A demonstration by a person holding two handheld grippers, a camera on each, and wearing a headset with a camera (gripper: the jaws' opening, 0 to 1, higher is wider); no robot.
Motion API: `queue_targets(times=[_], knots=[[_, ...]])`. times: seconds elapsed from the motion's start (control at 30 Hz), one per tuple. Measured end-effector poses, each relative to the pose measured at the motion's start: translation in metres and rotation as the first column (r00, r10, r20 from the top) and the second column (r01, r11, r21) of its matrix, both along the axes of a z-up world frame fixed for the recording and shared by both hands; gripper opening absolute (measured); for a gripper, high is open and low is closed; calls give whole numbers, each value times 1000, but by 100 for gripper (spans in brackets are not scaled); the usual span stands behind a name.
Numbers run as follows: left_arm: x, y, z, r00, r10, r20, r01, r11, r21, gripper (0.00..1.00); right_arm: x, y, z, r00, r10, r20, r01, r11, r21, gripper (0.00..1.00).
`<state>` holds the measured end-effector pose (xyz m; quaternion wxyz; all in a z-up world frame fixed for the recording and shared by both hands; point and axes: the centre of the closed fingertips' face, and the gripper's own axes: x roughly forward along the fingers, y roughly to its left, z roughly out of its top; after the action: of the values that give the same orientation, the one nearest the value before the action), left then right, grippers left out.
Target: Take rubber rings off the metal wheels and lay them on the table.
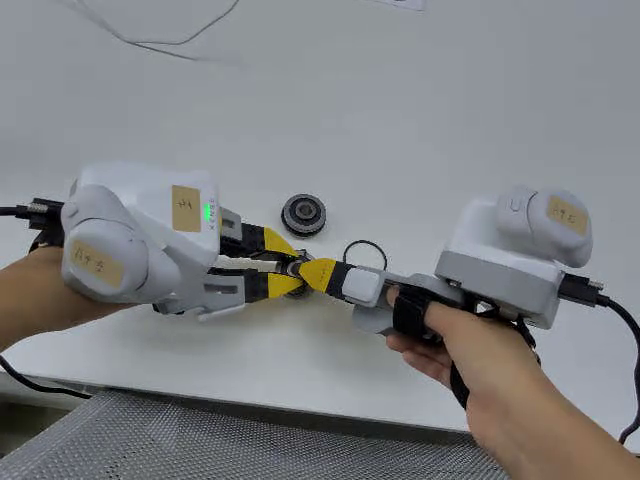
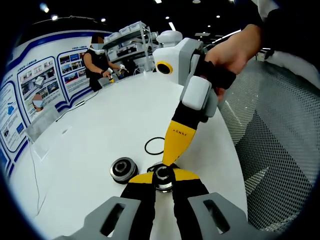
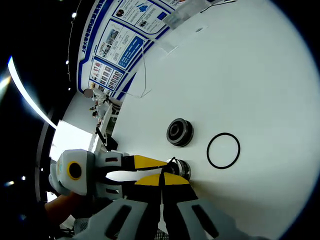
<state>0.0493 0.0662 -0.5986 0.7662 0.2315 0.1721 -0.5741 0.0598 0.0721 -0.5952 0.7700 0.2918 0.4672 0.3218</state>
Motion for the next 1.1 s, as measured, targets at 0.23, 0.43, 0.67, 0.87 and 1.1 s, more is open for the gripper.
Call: queue_targets(times=[0.23, 0.43, 0.67, 0.87, 1.1], knots=[[0, -1, 1, 1000, 2, 21, -2, 1000, -1, 13, -5, 2, 4, 1000, 13, 16, -13, 1000, 1, 1], [0, 0, 2, 999, 20, 27, -20, 1000, -11, 13, -6, 4, 5, 1000, 11, 13, -11, 1000, -2, 1], [1, 1, 1, 999, 33, 21, -33, 999, -15, 14, -4, 2, 2, 1000, -1, 6, 1, 1000, -15, 1], [2, 2, 0, 999, 45, 9, -45, 999, -18, 14, -3, 1, 2, 1000, -8, 4, 8, 1000, -16, 1], [3, 2, 0, 999, 50, 3, -50, 999, -21, 14, 0, -1, -1, 1000, -17, -3, 17, 1000, -20, 1]])
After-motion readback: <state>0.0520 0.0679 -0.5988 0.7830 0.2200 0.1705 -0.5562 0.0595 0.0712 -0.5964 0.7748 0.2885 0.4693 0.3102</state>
